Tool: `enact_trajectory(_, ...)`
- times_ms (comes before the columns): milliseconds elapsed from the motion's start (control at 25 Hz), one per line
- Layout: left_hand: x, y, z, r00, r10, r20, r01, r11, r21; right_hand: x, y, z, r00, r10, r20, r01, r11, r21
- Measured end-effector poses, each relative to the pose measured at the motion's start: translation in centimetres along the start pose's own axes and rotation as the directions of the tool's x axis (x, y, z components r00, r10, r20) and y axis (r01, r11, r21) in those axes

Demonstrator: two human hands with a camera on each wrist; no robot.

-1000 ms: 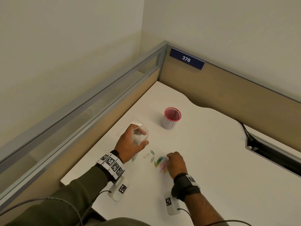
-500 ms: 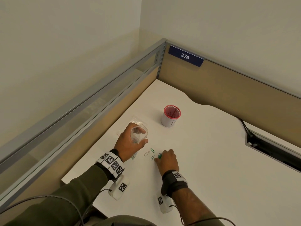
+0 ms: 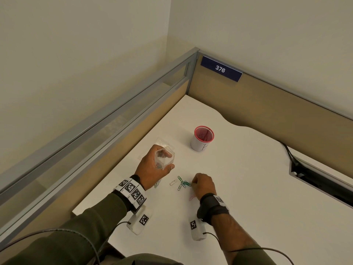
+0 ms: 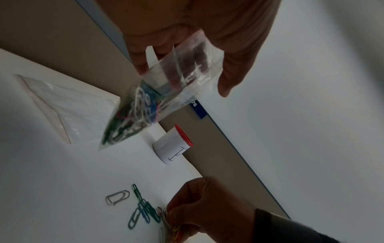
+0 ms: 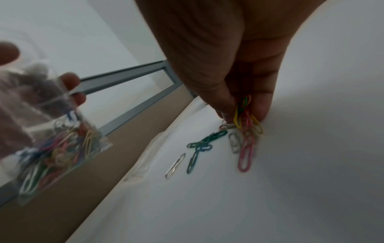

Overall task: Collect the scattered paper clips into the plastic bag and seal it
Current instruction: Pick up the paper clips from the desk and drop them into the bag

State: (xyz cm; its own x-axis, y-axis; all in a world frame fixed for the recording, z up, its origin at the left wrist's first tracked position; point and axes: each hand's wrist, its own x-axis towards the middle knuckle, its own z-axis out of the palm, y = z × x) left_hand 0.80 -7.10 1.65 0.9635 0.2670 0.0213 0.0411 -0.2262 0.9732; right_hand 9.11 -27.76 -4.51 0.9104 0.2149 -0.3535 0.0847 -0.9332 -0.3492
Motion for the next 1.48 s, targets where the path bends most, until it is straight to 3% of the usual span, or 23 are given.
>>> enact_trajectory(240,0.3,0.1,0.5,1.000,0.005,0.006,-0.005,1.000,0.008,0.2,1.9,-1.0,0.997,0.072,0.002,-0.072,0.988,0.134)
enact_trajectory(440,0.5,0.2,1.1,1.000,0.007,0.008,-0.007,1.000,-0.003,-0.4,1.9,-2.3,0.997,0.075,0.006,-0.072,0.928,0.367)
enact_trajectory(560,0.6,0.0,1.4,1.000,0.002,0.016,-0.002,1.000,0.003,-1.3,0.1,-4.9,0.995,0.045,-0.086,0.003,0.872,0.489)
enact_trajectory(760,0.7,0.1,2.3,0.999,-0.012,0.048,0.010,0.999,0.035,-3.3,-5.7,-10.8,0.950,-0.044,-0.310,0.253,0.690,0.678)
enact_trajectory(880,0.8,0.9,2.9,0.998,-0.023,0.060,0.019,0.998,0.060,-4.4,-9.1,-12.1,0.914,-0.099,-0.393,0.360,0.645,0.674)
enact_trajectory(1000,0.9,1.1,3.3,0.997,-0.026,0.071,0.022,0.999,0.047,-5.0,-11.2,-11.4,0.883,-0.147,-0.446,0.411,0.701,0.583)
enact_trajectory(1240,1.2,0.8,3.4,0.999,-0.016,0.043,0.013,0.998,0.066,-6.4,-11.7,-9.8,0.888,-0.200,-0.415,0.392,0.801,0.452)
enact_trajectory(1480,0.6,1.4,2.8,0.999,0.013,0.050,-0.015,1.000,0.028,-6.9,-10.4,-10.9,0.879,-0.251,-0.406,0.435,0.771,0.465)
